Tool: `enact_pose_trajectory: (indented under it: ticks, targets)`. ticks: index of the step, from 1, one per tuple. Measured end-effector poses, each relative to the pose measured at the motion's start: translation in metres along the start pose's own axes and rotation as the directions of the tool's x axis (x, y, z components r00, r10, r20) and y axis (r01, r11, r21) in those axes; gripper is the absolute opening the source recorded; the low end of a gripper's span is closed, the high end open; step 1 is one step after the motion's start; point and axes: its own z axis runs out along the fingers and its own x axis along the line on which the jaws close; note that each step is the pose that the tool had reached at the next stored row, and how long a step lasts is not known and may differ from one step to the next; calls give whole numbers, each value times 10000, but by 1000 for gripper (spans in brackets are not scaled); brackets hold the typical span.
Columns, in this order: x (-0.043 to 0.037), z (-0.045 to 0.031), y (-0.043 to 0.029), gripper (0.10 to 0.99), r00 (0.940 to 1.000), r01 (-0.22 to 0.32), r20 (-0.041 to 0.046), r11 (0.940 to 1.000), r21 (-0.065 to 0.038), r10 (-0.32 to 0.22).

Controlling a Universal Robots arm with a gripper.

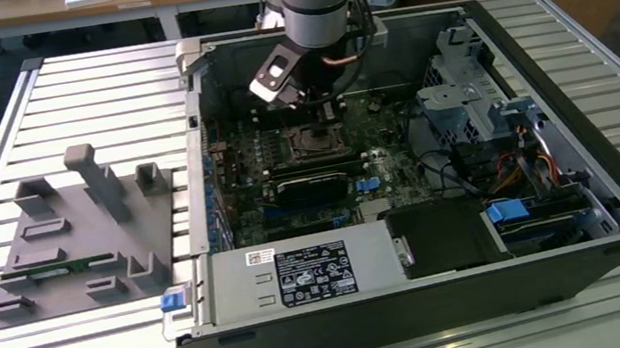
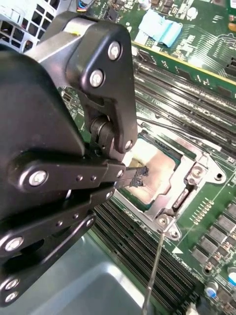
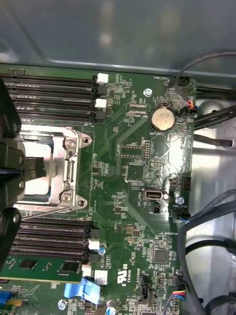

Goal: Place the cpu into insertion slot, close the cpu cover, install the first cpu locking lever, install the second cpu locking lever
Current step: 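Close the cpu cover, then install the first cpu locking lever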

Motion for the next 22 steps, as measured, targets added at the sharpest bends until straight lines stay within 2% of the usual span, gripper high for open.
enact_pose_trajectory:
  ticks: [7,22]
  targets:
    - [-1,0,17,106,10000,0,0,10000,4,0]
    - [0,-53,18,106,10000,0,-11,10000,2,0]
